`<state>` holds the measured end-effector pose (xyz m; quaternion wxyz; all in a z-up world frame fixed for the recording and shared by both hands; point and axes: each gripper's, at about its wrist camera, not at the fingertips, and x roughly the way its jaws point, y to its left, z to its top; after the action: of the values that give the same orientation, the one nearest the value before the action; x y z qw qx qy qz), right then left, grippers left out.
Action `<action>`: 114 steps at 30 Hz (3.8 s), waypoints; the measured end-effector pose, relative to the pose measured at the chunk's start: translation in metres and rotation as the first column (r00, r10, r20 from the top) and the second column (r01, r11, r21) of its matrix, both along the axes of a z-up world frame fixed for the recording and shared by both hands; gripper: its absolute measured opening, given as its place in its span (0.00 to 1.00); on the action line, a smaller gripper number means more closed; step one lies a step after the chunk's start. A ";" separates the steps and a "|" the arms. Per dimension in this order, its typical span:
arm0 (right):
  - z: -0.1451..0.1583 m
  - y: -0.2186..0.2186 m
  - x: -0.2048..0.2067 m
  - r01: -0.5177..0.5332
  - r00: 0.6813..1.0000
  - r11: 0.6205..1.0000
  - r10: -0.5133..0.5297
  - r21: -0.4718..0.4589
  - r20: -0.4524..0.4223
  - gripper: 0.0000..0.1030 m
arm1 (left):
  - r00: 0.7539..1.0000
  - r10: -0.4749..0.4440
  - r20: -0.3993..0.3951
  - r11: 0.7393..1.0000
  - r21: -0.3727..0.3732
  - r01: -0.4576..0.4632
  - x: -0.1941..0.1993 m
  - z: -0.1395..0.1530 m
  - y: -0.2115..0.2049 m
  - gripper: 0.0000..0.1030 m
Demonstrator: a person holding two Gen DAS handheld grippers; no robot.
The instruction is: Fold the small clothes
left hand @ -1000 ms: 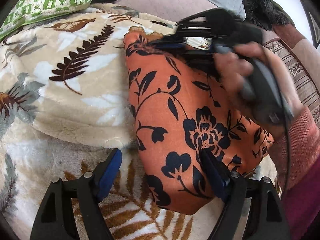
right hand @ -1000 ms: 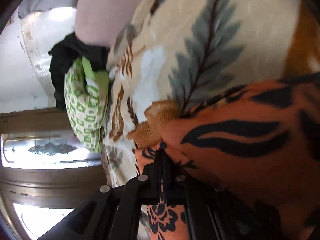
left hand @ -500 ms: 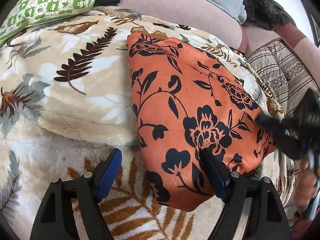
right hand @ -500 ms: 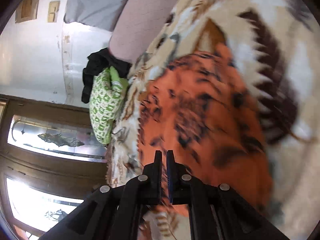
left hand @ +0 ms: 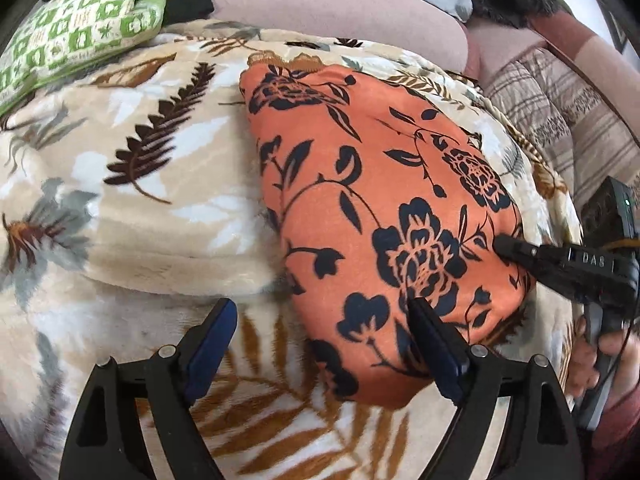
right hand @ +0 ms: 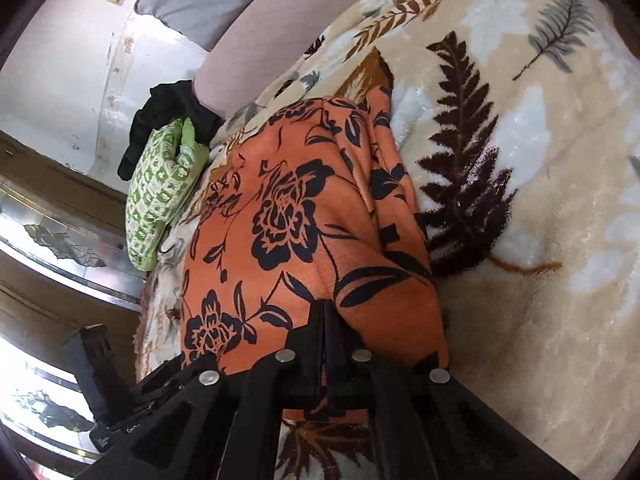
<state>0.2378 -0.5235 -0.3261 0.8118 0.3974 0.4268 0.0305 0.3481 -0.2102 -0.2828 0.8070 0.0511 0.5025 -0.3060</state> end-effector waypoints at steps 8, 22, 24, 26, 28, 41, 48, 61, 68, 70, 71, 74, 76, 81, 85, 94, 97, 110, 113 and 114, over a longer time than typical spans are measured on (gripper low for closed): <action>0.020 0.009 -0.001 -0.059 0.998 0.998 0.059 0.010 0.022 0.05 | 0.997 -0.036 0.064 0.998 0.052 0.033 -0.004 0.004 -0.002 0.86; -0.015 0.065 0.021 -0.270 0.957 0.953 0.281 0.140 -0.067 0.00 | 1.000 -0.024 0.018 0.999 0.046 0.023 -0.004 -0.009 0.008 0.90; -0.011 0.069 0.020 -0.277 0.956 0.954 0.285 0.111 -0.070 0.00 | 1.000 -0.008 -0.014 1.000 0.003 0.008 0.001 -0.002 0.014 0.89; -0.003 0.072 0.020 -0.293 0.952 0.953 0.298 0.082 -0.072 0.05 | 0.998 -0.004 0.055 1.000 -0.025 0.005 -0.001 0.018 0.019 0.89; 0.011 0.070 0.021 -0.297 0.953 0.952 0.301 0.076 -0.039 0.05 | 0.985 -0.006 0.171 0.999 -0.050 0.014 -0.002 0.043 0.023 0.89; 0.027 0.026 0.056 0.030 0.993 0.997 -0.038 0.078 0.109 0.06 | 0.943 0.290 0.163 0.950 0.070 -0.304 0.067 0.007 0.006 0.90; 0.010 0.026 0.061 0.048 0.994 0.998 -0.052 0.041 0.095 0.05 | 0.944 0.310 0.116 0.930 0.169 -0.326 0.071 -0.015 0.014 0.86; 0.096 0.084 0.020 -0.010 0.983 0.931 0.076 -0.365 0.168 0.05 | 0.924 0.313 0.219 0.944 0.033 -0.328 -0.005 0.057 0.043 0.87; 0.125 0.117 -0.016 0.042 0.991 0.824 0.038 -0.565 0.129 0.05 | 0.879 0.301 0.369 0.939 0.047 -0.341 -0.054 0.077 0.037 0.87; 0.131 0.119 -0.025 0.071 0.990 0.799 0.015 -0.597 0.139 0.05 | 0.868 0.300 0.395 0.935 0.057 -0.349 -0.060 0.078 0.037 0.87; 0.136 0.120 -0.030 0.089 0.990 0.780 0.000 -0.619 0.143 0.05 | 0.860 0.298 0.414 0.933 0.065 -0.354 -0.063 0.078 0.037 0.87; 0.143 0.122 -0.039 0.117 0.989 0.729 -0.025 -0.674 0.145 0.05 | 0.848 0.284 0.448 0.935 0.065 -0.348 -0.067 0.078 0.036 0.88; 0.144 0.125 -0.041 0.125 0.989 0.692 -0.028 -0.711 0.147 0.05 | 0.848 0.282 0.448 0.939 0.053 -0.341 -0.066 0.079 0.036 0.88; 0.146 0.129 -0.039 0.142 0.988 0.600 -0.036 -0.788 0.151 0.05 | 0.871 0.285 0.401 0.951 -0.007 -0.308 -0.055 0.075 0.032 0.88; 0.145 0.107 -0.037 0.192 0.978 0.648 -0.064 -0.737 0.199 0.05 | 0.884 0.276 0.376 0.954 0.008 -0.301 -0.038 0.066 0.024 0.88; 0.179 0.039 -0.083 0.417 0.826 0.810 -0.149 -0.413 0.543 0.06 | 0.876 0.283 0.391 0.954 -0.017 -0.301 -0.019 0.069 0.021 0.88; 0.181 0.025 -0.097 0.432 0.753 0.839 -0.133 -0.332 0.644 0.90 | 0.879 0.281 0.386 0.955 -0.025 -0.294 -0.013 0.071 0.023 0.88; 0.074 -0.031 -0.005 0.136 0.973 0.989 -0.121 -0.062 0.198 0.98 | 0.982 0.176 0.067 0.981 -0.095 -0.169 0.033 0.031 0.021 0.87; 0.051 -0.045 0.006 0.112 0.983 0.993 -0.116 0.033 0.140 0.97 | 0.990 0.142 -0.005 0.981 -0.131 -0.142 0.038 0.023 0.015 0.87; 0.046 -0.045 0.007 0.106 0.985 0.993 -0.112 0.051 0.130 0.96 | 0.991 0.134 -0.025 0.980 -0.142 -0.136 0.041 0.021 0.014 0.87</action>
<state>0.2451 -0.5686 -0.2803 0.8299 0.4350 0.3486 0.0220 0.3887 -0.1962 -0.2621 0.8237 -0.0437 0.4875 -0.2861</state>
